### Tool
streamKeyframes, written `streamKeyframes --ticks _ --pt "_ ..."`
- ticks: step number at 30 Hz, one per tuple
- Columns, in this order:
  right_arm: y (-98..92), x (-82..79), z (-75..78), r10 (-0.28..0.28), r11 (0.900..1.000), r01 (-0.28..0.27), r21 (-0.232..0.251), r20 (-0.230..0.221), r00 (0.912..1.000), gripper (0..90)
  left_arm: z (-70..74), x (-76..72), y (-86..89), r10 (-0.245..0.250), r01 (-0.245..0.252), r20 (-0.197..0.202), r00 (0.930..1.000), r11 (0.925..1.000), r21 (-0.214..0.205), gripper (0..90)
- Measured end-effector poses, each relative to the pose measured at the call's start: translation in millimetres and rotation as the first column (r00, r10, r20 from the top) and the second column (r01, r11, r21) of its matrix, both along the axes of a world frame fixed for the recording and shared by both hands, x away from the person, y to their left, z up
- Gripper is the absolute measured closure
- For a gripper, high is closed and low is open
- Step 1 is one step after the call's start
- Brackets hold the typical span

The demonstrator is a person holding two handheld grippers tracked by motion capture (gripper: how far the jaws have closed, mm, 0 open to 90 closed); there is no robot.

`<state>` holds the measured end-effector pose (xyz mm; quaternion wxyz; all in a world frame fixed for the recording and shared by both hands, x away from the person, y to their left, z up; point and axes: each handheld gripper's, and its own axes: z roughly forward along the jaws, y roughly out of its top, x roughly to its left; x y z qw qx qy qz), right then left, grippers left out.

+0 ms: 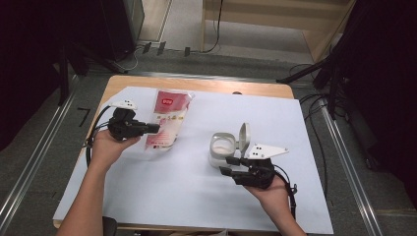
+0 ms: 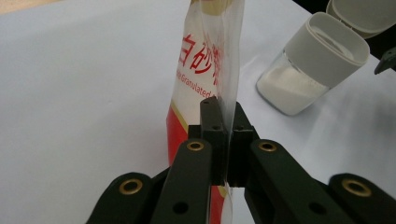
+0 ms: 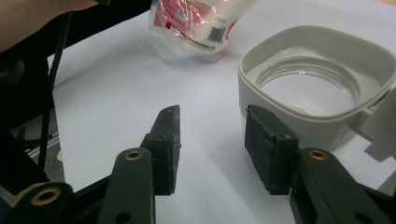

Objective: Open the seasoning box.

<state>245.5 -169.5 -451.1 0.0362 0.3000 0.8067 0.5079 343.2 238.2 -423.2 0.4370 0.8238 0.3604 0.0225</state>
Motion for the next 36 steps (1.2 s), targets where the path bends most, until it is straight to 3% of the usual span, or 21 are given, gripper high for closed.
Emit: streamKeyframes --ticks 4,8,14,21,29,36 --pt "1.7 0.0 -1.1 0.004 0.9998 -0.004 -0.018 0.002 1.0000 56.1 -2.0 -4.0 5.6 -0.008 0.008 -0.004 1.0000 0.9999 0.010 89.1" --pt "2.1 0.7 -1.1 0.003 0.9998 -0.003 -0.020 -0.003 1.0000 56.1 -4.2 -5.7 11.0 -0.003 0.003 -0.006 1.0000 1.0000 -0.006 88.1" --pt "2.5 0.5 -2.0 0.000 0.9995 0.000 -0.030 0.000 1.0000 56.1 -6.0 -9.9 14.2 -0.048 0.048 0.021 0.9986 0.9987 0.018 88.4" --pt "1.4 0.7 -2.2 -0.004 0.9995 0.004 -0.032 0.002 1.0000 56.1 -8.9 -13.0 20.9 -0.021 0.021 -0.010 0.9997 0.9998 -0.003 84.0" --pt "2.4 0.4 -3.2 -0.001 0.9992 0.001 -0.040 0.003 1.0000 56.1 -9.6 -15.2 23.4 -0.039 0.039 0.011 0.9992 0.9992 0.004 85.2" --pt "2.2 0.3 -3.1 -0.002 0.9991 0.002 -0.041 0.006 1.0000 56.1 -8.8 -14.9 28.6 -0.017 0.017 0.003 0.9999 0.9998 -0.011 82.8"
